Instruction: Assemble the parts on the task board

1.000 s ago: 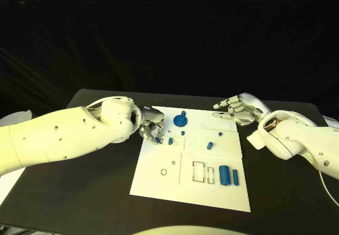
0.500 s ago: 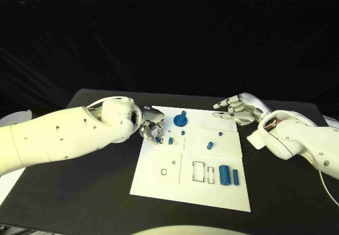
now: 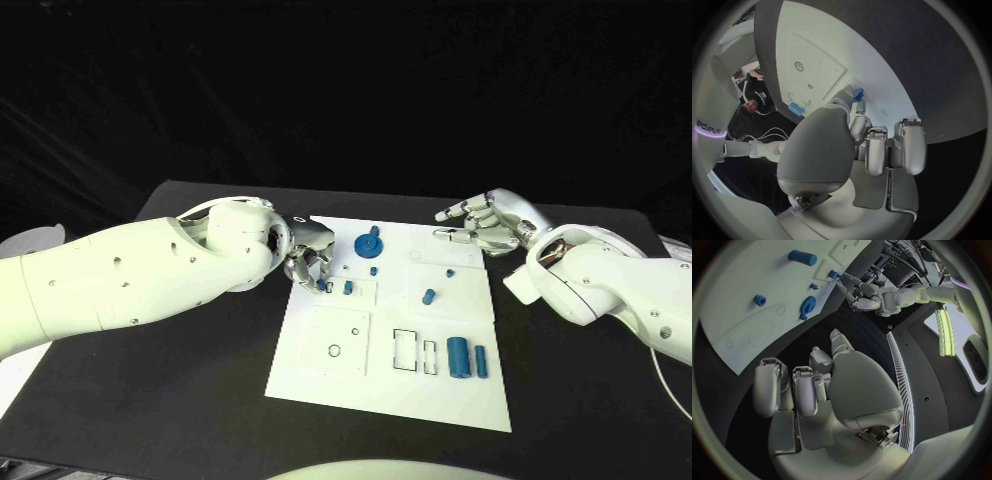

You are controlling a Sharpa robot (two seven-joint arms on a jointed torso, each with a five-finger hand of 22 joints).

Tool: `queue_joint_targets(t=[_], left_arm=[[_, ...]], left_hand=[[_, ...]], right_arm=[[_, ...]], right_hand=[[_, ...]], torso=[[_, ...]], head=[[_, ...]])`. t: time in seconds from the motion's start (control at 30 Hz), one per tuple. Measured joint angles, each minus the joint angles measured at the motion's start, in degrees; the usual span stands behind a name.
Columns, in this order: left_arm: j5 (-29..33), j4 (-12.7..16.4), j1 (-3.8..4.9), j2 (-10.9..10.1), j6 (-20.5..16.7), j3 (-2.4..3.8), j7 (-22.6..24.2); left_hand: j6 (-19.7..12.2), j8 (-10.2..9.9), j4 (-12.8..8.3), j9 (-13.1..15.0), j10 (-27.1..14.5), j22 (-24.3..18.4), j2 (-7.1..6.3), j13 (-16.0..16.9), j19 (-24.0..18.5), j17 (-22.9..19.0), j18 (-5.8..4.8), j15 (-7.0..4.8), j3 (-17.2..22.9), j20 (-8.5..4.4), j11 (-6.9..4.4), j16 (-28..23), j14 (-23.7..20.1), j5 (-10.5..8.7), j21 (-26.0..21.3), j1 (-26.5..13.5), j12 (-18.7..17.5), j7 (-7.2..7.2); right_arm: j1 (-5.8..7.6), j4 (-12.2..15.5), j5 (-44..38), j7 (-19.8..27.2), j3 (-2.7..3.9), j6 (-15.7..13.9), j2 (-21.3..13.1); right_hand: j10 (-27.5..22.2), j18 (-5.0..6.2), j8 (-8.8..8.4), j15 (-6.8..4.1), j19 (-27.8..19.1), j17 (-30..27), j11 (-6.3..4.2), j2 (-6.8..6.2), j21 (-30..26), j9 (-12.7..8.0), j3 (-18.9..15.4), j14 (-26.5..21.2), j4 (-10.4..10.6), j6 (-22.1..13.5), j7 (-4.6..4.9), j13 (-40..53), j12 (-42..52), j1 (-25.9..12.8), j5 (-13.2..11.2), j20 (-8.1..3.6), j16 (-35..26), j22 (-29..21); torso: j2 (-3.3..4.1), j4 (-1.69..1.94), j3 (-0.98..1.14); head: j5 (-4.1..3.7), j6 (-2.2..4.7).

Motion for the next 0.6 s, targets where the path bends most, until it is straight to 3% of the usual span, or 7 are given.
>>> queue_joint_targets(t=[0.2,0.47,0.6], left_arm=[[-0.07,0.00,0.00,0.00,0.10,0.00,-0.20],[-0.13,0.00,-0.01,0.09,0.23,0.00,-0.31],[-0.15,-0.08,-0.03,0.26,0.23,0.01,-0.28]], left_hand=[[0.20,0.00,0.23,-0.14,0.00,0.00,0.00,0.07,0.00,0.00,0.00,-0.33,0.24,0.00,0.00,0.00,0.07,0.00,0.00,0.00,0.08,0.20],[1.12,-0.34,0.22,-0.47,0.25,0.00,1.29,0.38,0.00,-0.01,0.00,-0.42,1.55,-0.42,-0.17,0.00,-0.02,0.00,0.00,-0.07,0.09,-0.29],[1.34,-0.67,0.40,-0.65,0.72,0.00,1.92,0.93,0.00,-0.01,-0.65,-0.69,1.81,-0.42,-0.31,0.00,0.11,0.00,0.37,-0.20,0.47,-0.51]], right_arm=[[0.00,0.00,-0.02,0.02,0.00,0.00,0.01],[0.00,0.00,-0.03,0.04,0.00,0.00,0.02],[0.00,0.01,-0.04,0.06,0.00,0.00,0.02]], right_hand=[[0.00,0.00,0.00,0.00,0.00,0.00,0.00,0.00,0.00,0.00,0.00,0.00,0.00,0.00,0.00,0.00,0.00,0.00,0.00,0.00,0.00,0.00],[0.00,0.00,0.00,0.00,0.00,-0.01,0.00,0.00,0.00,0.00,0.00,0.00,0.00,0.00,0.00,0.00,0.00,0.00,0.00,0.00,0.00,0.00],[0.00,0.00,0.00,0.00,0.00,-0.01,0.00,0.00,0.00,0.00,0.00,0.00,0.00,0.00,0.00,0.00,0.00,0.00,0.00,0.00,0.00,0.00]], torso=[[0.01,-0.01,0.00],[0.01,-0.02,0.00],[0.01,-0.01,0.00]], head=[[0.04,-0.05],[0.05,-0.09],[0.06,-0.13]])
